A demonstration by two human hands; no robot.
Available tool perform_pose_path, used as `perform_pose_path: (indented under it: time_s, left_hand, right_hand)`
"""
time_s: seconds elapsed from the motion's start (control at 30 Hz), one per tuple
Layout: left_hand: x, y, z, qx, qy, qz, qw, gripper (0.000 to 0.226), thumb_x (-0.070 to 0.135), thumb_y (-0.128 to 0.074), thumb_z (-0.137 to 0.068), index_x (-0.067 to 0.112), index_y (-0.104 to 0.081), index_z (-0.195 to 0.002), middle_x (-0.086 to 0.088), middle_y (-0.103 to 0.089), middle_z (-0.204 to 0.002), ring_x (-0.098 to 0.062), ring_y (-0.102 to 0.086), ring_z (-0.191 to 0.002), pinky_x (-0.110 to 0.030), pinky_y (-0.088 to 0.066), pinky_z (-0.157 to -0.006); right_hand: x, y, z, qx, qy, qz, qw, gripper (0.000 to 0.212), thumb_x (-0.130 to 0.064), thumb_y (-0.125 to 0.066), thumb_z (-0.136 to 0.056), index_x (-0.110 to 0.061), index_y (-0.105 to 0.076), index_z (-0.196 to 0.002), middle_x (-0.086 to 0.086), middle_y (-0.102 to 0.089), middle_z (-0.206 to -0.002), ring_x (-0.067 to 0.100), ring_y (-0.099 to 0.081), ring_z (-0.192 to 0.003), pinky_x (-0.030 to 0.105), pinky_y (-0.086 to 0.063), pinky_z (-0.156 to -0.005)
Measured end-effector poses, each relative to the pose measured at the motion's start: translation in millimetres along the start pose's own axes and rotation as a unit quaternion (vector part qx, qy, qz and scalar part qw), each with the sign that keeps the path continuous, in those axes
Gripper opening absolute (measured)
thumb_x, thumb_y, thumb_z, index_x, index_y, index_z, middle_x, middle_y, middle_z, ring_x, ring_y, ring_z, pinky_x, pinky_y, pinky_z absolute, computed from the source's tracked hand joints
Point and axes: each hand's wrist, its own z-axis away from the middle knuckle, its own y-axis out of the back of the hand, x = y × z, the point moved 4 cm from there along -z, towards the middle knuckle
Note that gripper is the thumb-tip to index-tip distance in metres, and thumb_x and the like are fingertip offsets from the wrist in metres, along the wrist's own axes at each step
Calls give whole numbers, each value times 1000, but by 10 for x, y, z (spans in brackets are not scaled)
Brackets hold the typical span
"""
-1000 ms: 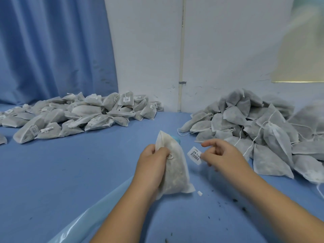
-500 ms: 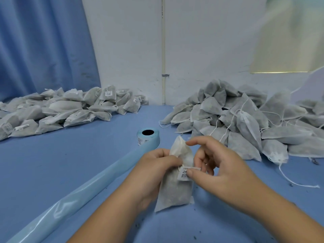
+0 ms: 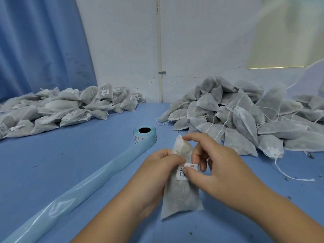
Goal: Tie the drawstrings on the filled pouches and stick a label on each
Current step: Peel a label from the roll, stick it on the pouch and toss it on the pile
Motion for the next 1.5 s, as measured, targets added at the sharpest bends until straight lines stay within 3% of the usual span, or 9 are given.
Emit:
perform_pose_path:
  time_s: [0.17,0.33,0.43,0.53,0.7,0.83,1.0,1.27,1.5]
  left_hand:
    - [-7,8,11,0,12,7,1000,26,11,-60,-87,-5,-59,-108,-19,-63,-91,-30,-59,-85,-43,-44,-81]
    - [0,40,8,28,2,-2,1000,13,12,-61,-90,1,-64,-97,-19,-66,-87,-31,-62,-82,-53,-50,-86]
    - [0,60,-2,44,-10,24,999,23,16,-63,-92,-4,-64,-103,-19,-70,-91,-31,-65,-83,-48,-51,-84]
    - [16,61,-9,30,-32,18,999,29,24,-73,-85,1,-68,-103,-17,-74,-95,-29,-69,-85,-45,-53,-84]
    - [-11,28,-12,-13,-31,-44,998,42,27,-75,-71,8,-69,-108,-10,-76,-101,-27,-72,-97,-47,-54,-95]
    - [-3,65,-21,14,-34,-36,999,40,28,-75,-67,10,-71,-104,-8,-76,-97,-26,-73,-92,-41,-57,-87]
    - [89,186,-37,88,-53,64,993,8,16,-69,-82,9,-67,-80,-9,-69,-75,-22,-64,-68,-29,-48,-61]
    - [188,444,-136,183,-90,103,974,10,15,-62,-87,9,-69,-84,-9,-70,-74,-23,-64,-69,-33,-49,-64]
    - [117,923,-288,276,-52,368,886,18,23,-44,-91,16,-53,-77,-7,-51,-78,-23,-51,-70,-32,-38,-60]
  right_hand:
    - [65,-38,-3,24,-30,17,999,53,-32,-71,-77,-47,-45,-121,-20,-52,-90,8,-55,-76,17,-43,-68]
    - [115,-33,-2,66,-91,-26,993,63,-43,-76,-65,-47,-45,-120,-23,-43,-98,11,-52,-61,18,-45,-62]
    - [193,-85,6,42,-172,-168,970,43,-41,-80,-69,-43,-59,-106,-16,-58,-87,6,-53,-57,19,-45,-58]
    - [204,-96,8,25,-203,-270,941,7,-35,-75,-77,-30,-71,-73,-12,-61,-59,1,-53,-50,13,-41,-50]
    - [273,-78,34,72,-259,-300,915,22,-31,-70,-82,-19,-69,-63,-2,-58,-54,9,-47,-46,22,-37,-45]
    - [306,-143,45,61,-276,-290,914,32,-43,-64,-84,-17,-67,-67,-2,-53,-55,13,-44,-49,24,-37,-49]
    - [181,-331,35,-44,-261,-349,899,37,-59,-64,-63,-25,-71,-75,3,-65,-64,14,-57,-55,24,-45,-52]
    - [-54,-636,-299,-49,-259,-377,888,15,-30,-67,-84,-18,-72,-92,6,-70,-73,18,-58,-57,27,-46,-49]
    - [-238,-907,-917,-139,-299,-341,881,19,-34,-66,-81,-15,-67,-82,1,-57,-57,13,-44,-41,21,-30,-38]
